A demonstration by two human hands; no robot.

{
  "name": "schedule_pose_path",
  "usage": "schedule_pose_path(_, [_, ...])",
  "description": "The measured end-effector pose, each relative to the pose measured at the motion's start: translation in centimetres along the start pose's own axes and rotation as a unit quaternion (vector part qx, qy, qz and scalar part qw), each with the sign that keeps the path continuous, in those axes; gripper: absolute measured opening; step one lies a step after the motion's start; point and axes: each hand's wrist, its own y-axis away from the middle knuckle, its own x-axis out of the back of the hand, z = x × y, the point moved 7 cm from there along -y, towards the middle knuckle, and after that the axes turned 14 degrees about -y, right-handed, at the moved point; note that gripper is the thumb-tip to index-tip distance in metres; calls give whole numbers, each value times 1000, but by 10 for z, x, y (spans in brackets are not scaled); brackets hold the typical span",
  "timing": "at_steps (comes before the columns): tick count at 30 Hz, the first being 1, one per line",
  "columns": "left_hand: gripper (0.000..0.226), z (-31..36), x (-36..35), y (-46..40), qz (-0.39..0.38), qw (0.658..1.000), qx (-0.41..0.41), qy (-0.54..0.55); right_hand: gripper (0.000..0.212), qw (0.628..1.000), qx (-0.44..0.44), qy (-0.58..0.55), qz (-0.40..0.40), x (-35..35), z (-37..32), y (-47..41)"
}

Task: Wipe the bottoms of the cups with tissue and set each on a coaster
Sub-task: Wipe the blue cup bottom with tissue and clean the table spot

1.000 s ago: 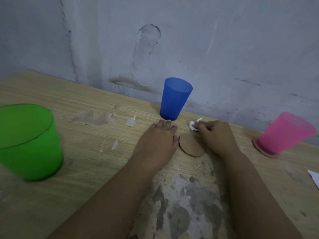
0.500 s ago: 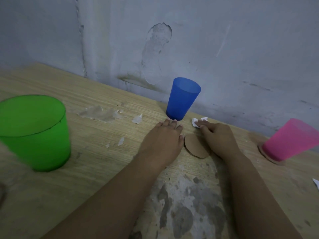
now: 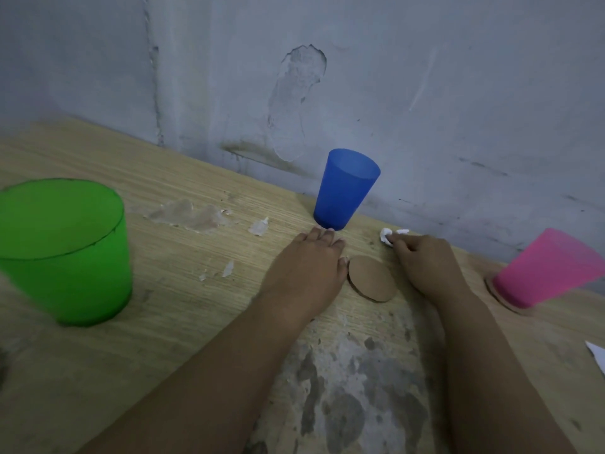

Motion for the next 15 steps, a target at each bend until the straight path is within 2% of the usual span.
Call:
schedule_pose_path(2, [46,0,1,0,7,1000,1,-4,34,999,-4,39,-31,-9,-4,-8])
schedule_pose_path(6, [46,0,2,1,9,1000,0,-9,38,996,13,37,-78,-27,-24,-19])
schedule_pose_path(11, [47,-1,2,0,0,1000,-2,-10,35,991,79,49,-100,-29,-39,-4])
schedule_pose_path(15, [48,0,0,-1,-3,1000,1,-10,35,989,89,42,-114,-21,-33,10])
